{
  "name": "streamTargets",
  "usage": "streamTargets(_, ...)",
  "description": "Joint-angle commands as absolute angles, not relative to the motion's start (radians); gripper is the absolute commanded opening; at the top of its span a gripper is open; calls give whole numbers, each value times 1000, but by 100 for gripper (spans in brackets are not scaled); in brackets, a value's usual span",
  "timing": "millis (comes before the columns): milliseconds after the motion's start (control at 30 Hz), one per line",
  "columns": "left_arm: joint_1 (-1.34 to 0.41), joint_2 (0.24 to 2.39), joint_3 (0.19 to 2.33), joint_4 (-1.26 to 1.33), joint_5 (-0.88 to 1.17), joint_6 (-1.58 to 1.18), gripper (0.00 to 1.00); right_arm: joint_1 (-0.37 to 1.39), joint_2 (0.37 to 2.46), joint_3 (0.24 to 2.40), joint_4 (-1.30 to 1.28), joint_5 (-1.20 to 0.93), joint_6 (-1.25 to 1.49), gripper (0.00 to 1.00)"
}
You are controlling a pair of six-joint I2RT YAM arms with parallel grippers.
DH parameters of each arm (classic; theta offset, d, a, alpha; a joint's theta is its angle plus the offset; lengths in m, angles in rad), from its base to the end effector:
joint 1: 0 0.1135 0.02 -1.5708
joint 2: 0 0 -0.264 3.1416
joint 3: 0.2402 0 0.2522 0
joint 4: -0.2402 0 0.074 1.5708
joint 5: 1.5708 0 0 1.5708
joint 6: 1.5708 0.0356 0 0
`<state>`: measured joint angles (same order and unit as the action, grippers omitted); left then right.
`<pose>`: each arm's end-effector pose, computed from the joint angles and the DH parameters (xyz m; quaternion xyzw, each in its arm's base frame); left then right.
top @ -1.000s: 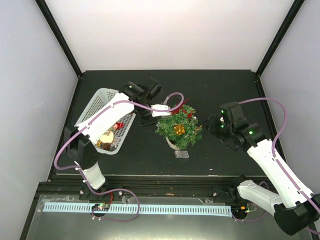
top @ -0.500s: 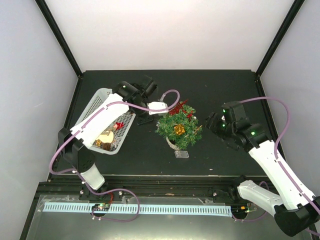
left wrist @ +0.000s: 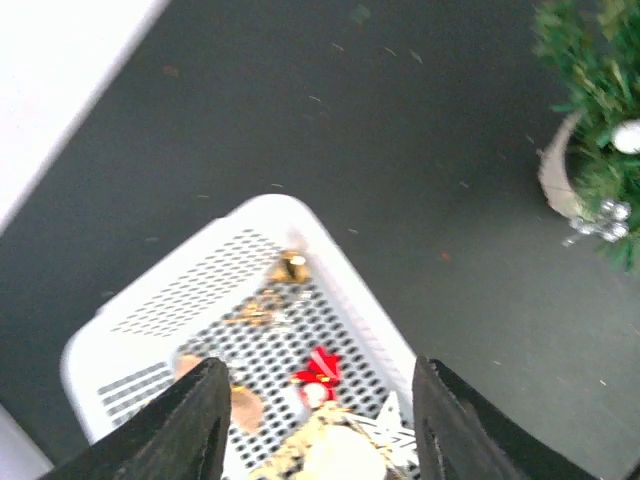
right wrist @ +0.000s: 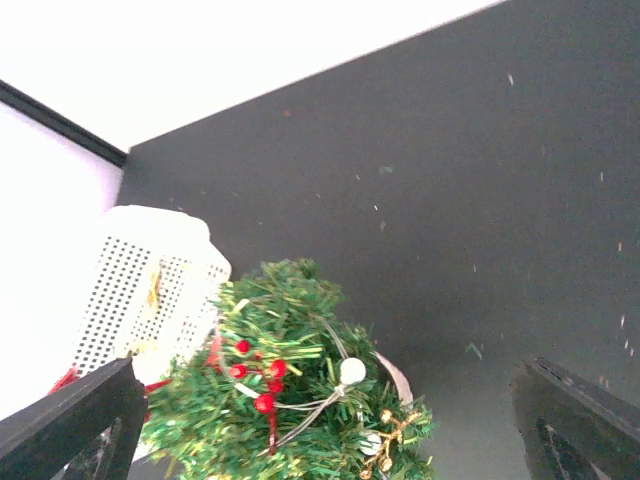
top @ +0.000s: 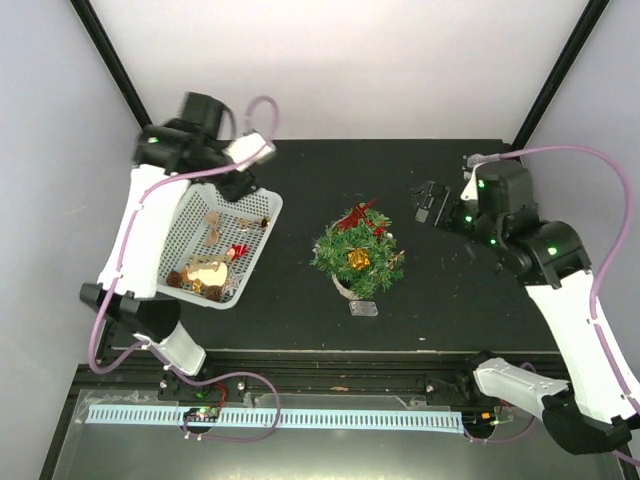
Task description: Decorate the small christmas tree
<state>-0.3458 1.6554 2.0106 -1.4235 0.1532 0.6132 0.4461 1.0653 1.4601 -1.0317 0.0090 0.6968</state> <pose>0.2839 -0.1080 0.4223 0.4624 0.8481 -0.0404 0.2556 0.1655 0.0788 0.4289 0.1137 0.8857 0.2401 0.3808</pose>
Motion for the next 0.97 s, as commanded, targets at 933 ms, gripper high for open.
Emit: streamTargets(933, -113, 903, 1693, -1494, 620, 509, 65, 441, 531, 1319, -1187, -167, 419, 100)
